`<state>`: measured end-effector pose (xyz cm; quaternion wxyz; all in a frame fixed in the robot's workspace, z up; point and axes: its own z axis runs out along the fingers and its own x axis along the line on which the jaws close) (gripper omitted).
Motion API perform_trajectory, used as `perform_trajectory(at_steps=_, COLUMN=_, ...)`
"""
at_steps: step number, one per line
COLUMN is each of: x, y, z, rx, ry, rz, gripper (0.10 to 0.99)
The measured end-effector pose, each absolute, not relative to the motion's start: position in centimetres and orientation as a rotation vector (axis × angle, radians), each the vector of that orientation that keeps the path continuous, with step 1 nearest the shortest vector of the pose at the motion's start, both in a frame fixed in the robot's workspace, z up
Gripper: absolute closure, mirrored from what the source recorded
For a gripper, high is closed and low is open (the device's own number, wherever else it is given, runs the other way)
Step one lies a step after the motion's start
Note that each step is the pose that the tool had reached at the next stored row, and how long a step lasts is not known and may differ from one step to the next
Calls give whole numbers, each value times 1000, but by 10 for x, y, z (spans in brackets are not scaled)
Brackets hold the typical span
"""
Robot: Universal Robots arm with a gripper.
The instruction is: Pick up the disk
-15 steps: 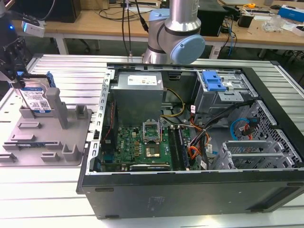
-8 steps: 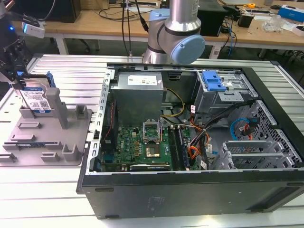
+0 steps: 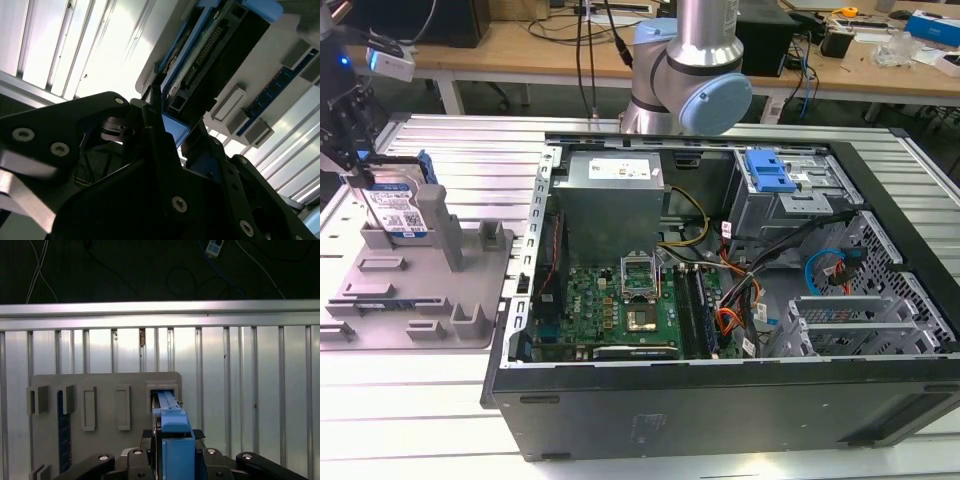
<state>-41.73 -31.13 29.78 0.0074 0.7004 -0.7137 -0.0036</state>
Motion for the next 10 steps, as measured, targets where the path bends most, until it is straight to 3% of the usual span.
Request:
perform_trajectory(at_steps=1, x=-417, y=-311, z=298, rx=2190, ry=-2232, rz=-11, gripper=690)
perform_trajectory(at_steps=10, x=-417, y=-312, z=297, rx=2190, ry=-2232, rz=-11, gripper=718)
